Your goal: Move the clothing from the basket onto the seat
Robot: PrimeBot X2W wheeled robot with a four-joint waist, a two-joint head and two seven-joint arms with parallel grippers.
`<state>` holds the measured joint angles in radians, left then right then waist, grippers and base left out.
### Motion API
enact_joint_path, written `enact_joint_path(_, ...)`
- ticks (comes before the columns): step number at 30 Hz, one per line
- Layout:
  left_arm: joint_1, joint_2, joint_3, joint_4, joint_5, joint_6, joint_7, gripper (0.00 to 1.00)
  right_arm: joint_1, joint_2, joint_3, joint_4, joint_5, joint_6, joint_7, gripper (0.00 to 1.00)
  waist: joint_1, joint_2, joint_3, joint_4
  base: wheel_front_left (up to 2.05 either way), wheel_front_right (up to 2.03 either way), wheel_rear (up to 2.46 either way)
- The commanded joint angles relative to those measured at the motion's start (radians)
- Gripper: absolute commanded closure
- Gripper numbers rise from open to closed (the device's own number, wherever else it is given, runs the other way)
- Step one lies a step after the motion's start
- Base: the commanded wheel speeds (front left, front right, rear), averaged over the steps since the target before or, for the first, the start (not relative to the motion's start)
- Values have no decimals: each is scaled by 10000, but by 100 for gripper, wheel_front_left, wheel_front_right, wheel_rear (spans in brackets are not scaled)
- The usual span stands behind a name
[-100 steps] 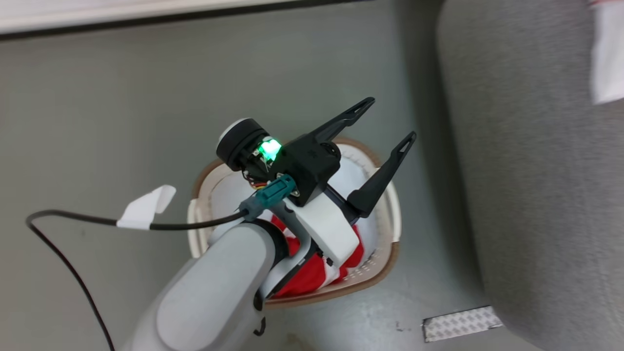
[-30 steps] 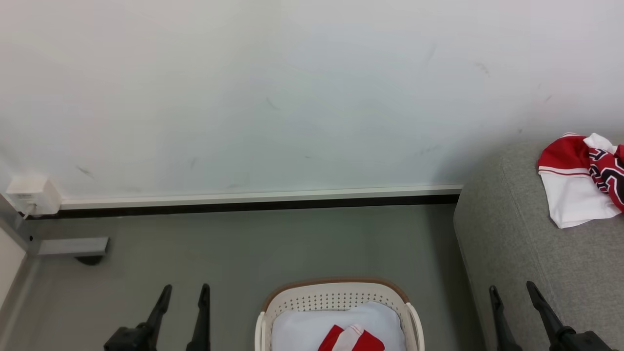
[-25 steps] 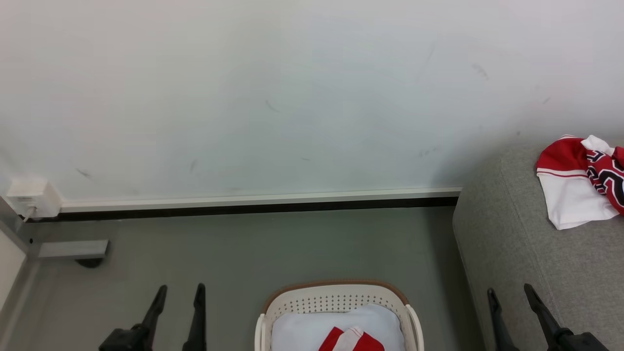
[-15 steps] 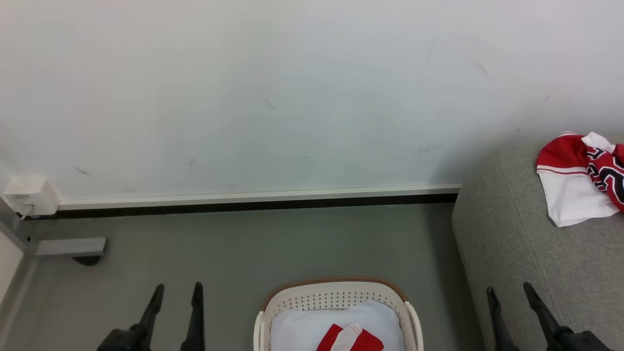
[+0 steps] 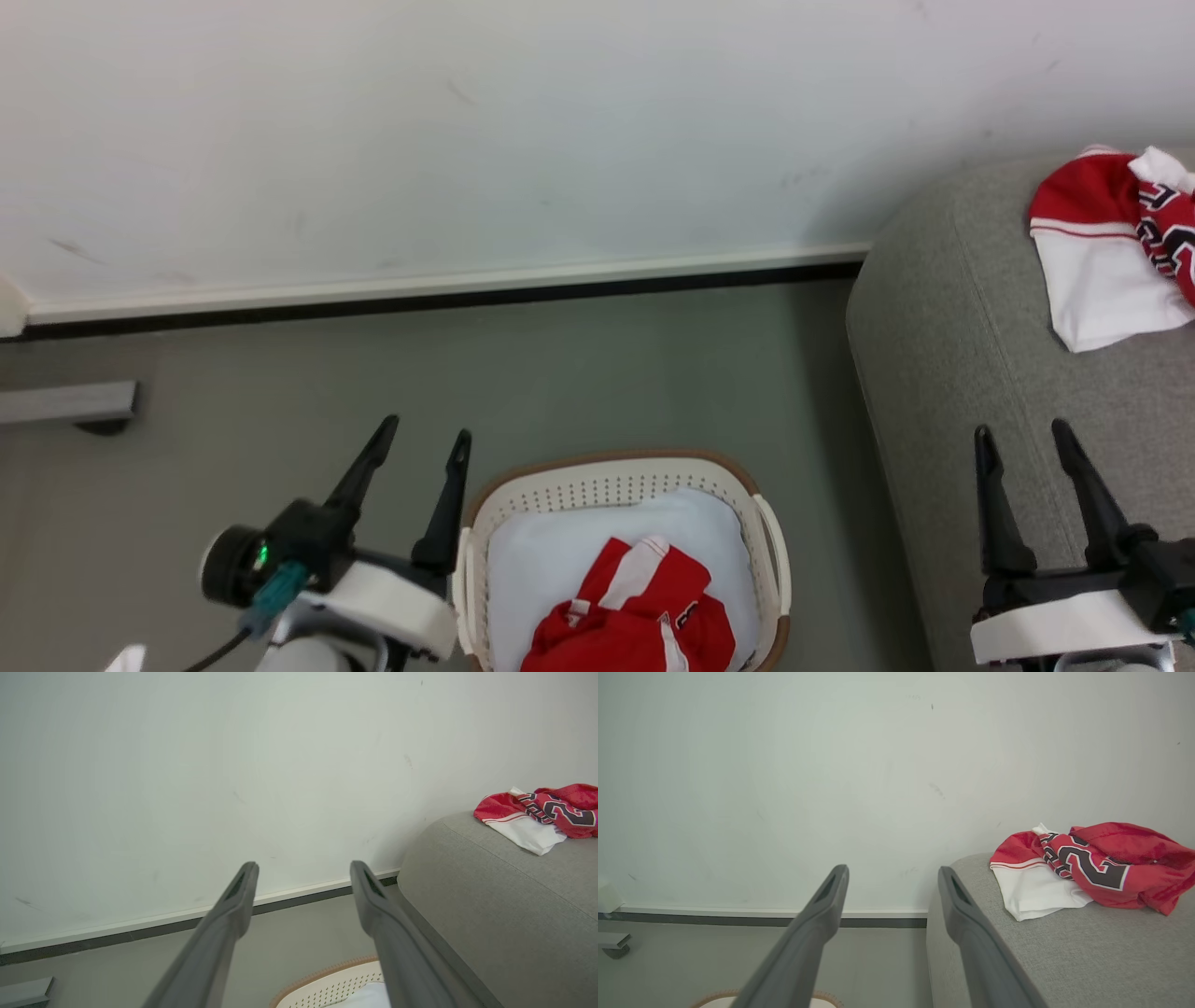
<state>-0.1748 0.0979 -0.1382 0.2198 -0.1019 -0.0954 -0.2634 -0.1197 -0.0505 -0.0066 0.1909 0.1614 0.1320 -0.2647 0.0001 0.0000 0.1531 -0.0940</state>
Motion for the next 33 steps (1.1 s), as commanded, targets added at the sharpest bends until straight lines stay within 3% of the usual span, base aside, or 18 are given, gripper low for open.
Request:
enact_joint_path(1,-562,118,-262,214,200,-88,251,0,-316,-5,-125,-169,120,-24,6,0,-1,0,915,-320,0,0,0)
enact_joint_path(9,-2704,641,-1968,1130,734,-339,2440,0,-1463,-8,-40,-669,539,-24,6,0,-1,0,2742,-888,0,0,0)
enact_joint_path(16,-3948,1249,-3649,1941,220,-352,4130,0,-2455,-7,116,-998,976,-24,6,0,-1,0,3808,-1503,0,0,0)
enact_joint_path(33,-5454,2859,-6127,2386,-1442,-337,5809,0,-4116,-3,316,-2038,1530,-24,6,0,-1,0,6111,-2440,0,0,0)
